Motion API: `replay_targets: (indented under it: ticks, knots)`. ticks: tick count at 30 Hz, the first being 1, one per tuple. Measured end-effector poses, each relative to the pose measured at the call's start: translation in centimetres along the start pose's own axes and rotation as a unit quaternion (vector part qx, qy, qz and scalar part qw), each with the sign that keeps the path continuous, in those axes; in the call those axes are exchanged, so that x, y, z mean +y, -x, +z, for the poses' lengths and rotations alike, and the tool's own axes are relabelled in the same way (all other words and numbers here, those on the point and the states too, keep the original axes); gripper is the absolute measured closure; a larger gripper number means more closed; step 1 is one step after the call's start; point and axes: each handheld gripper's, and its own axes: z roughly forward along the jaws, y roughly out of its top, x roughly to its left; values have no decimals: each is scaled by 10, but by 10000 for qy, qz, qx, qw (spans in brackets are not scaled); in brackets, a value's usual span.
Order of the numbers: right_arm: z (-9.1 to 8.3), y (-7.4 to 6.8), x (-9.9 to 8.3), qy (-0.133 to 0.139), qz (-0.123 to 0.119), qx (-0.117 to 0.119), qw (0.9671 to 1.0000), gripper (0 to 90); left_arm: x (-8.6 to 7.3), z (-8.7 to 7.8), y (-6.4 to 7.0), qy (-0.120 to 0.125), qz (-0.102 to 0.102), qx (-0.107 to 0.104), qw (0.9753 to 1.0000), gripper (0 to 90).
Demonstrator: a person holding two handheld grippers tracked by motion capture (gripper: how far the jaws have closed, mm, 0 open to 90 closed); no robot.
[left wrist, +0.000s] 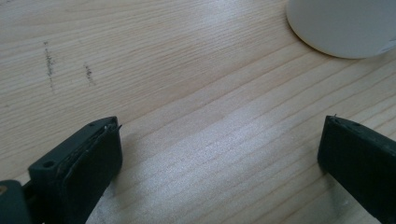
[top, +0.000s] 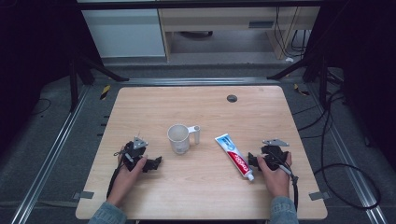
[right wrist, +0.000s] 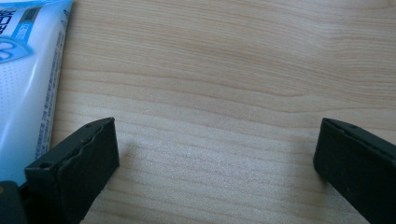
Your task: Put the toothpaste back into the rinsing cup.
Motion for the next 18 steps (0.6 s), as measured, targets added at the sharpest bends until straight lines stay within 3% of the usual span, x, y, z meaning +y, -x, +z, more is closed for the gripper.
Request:
replay_targets:
  ticks: [5, 9, 11, 13, 15, 18]
  knots:
    - [0, 1, 0, 3, -38, 32, 10000, 4, 0, 0, 0, -1, 0, -3, 10000, 0]
    - [1, 1, 2, -25, 78, -10, 10000, 10, 0, 0, 0, 0, 20, -24, 10000, 0]
    - [-1, 3, 4, -83, 78, -98, 9999, 83, -1, -1, 0, 11, 26, -39, 10000, 0]
    - [-9, 3, 7, -54, 28, -211, 9998, 70, -1, -1, 0, 13, 29, -45, 10000, 0]
    - [-21, 2, 13, -52, -57, -173, 9998, 93, -1, -1, 0, 14, 32, -52, 10000, 0]
    - [-40, -4, 25, -172, -368, -211, 9990, 116, -1, -1, 0, 12, 32, -44, 10000, 0]
